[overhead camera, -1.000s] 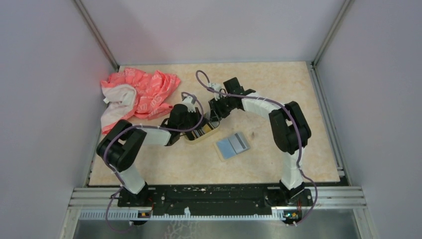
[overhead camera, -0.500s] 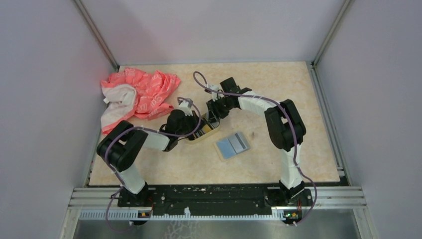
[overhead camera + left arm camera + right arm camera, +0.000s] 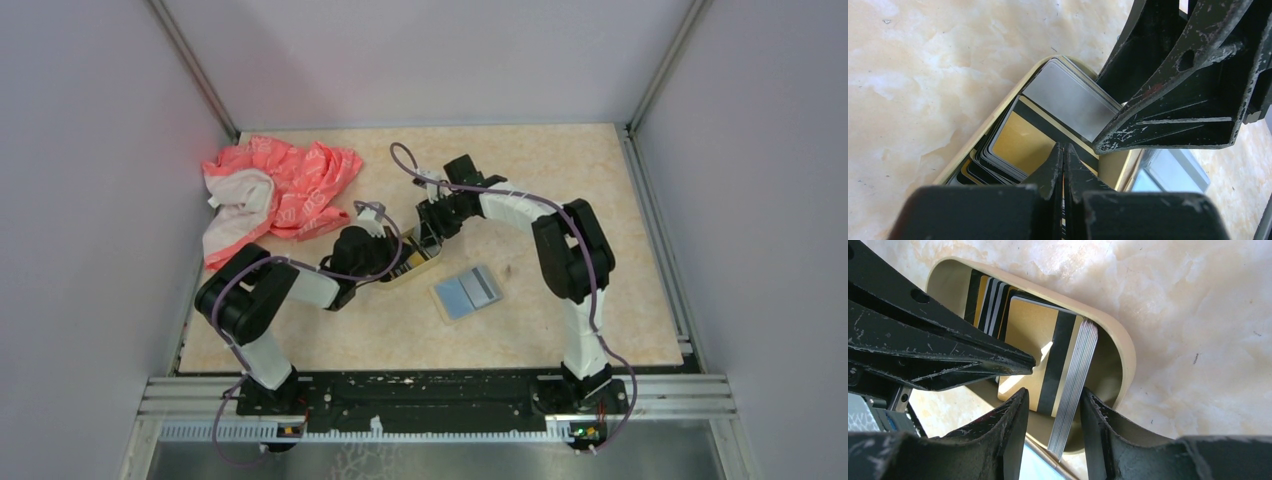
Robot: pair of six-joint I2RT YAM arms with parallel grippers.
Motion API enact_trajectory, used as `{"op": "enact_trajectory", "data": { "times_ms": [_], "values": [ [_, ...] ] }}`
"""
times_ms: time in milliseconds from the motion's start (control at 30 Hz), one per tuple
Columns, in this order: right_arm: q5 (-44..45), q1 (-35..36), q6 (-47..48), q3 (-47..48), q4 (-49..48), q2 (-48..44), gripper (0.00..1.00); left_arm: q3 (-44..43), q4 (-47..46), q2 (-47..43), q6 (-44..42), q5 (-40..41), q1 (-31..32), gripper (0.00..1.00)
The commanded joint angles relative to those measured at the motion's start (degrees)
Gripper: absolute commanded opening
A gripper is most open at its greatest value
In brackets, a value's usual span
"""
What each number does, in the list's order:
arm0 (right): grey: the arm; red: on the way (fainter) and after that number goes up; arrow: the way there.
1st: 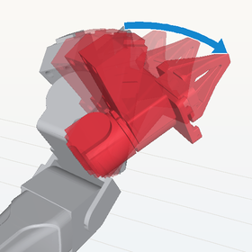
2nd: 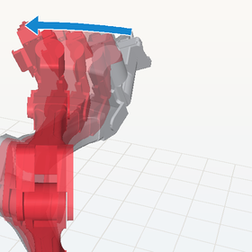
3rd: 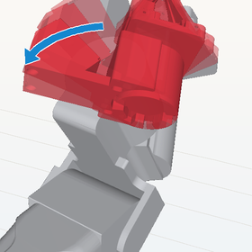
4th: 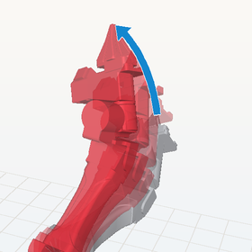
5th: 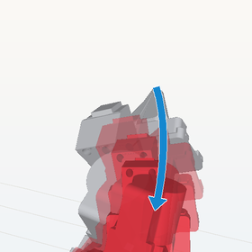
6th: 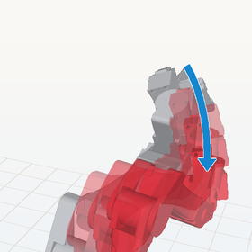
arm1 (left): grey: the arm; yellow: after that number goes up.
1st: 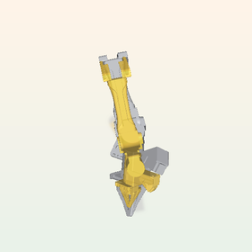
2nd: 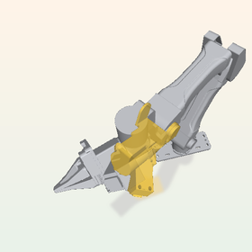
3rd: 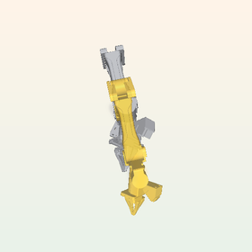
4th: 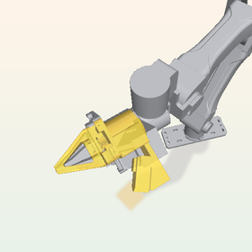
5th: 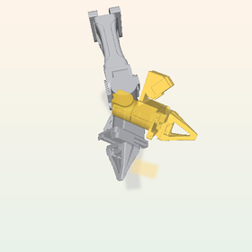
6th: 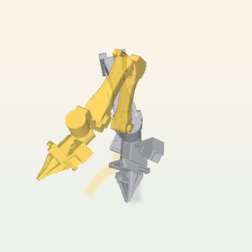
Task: Put the credit cards into the card holder
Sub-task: Pick up the credit card from the storage box.
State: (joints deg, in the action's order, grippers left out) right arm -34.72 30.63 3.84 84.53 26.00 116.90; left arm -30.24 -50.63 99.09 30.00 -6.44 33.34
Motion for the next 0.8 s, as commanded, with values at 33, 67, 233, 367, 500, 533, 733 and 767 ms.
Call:
{"op": "enact_trajectory", "data": {
  "times_ms": [33,67,233,367,500,533,733,767],
  "values": [
    [-3.3,-1.5,-1.0,1.9,0.9,-1.0,0.41,0.0,-2.0,0.6,0.0,-0.2,0.6,0.0],
    [-4.0,-1.7,-1.0,1.7,1.0,-1.2,0.41,0.0,-2.2,0.6,-0.1,-0.3,0.7,0.0],
    [-6.7,-2.8,-1.5,1.3,0.9,-1.8,0.38,0.0,-2.1,0.7,-0.2,-0.3,0.8,0.0],
    [-8.7,-3.8,-1.8,1.2,1.1,-1.9,0.34,-0.1,-2.1,0.8,-0.2,-0.5,1.0,0.0],
    [-9.2,-4.3,-1.6,1.0,1.1,-2.0,0.35,-0.1,-2.1,0.8,-0.4,-0.6,1.0,0.0],
    [-9.1,-4.1,-1.4,1.2,1.3,-1.6,0.36,-0.2,-2.1,0.9,-0.4,-0.7,1.0,0.0],
    [-3.9,-2.2,0.1,3.5,3.7,1.4,0.38,-0.3,-1.8,0.8,-0.6,-0.8,1.2,0.0],
    [-2.8,-2.0,0.2,3.7,3.7,1.5,0.39,-0.2,-1.9,0.8,-0.5,-0.7,1.1,0.0]
  ]
}}
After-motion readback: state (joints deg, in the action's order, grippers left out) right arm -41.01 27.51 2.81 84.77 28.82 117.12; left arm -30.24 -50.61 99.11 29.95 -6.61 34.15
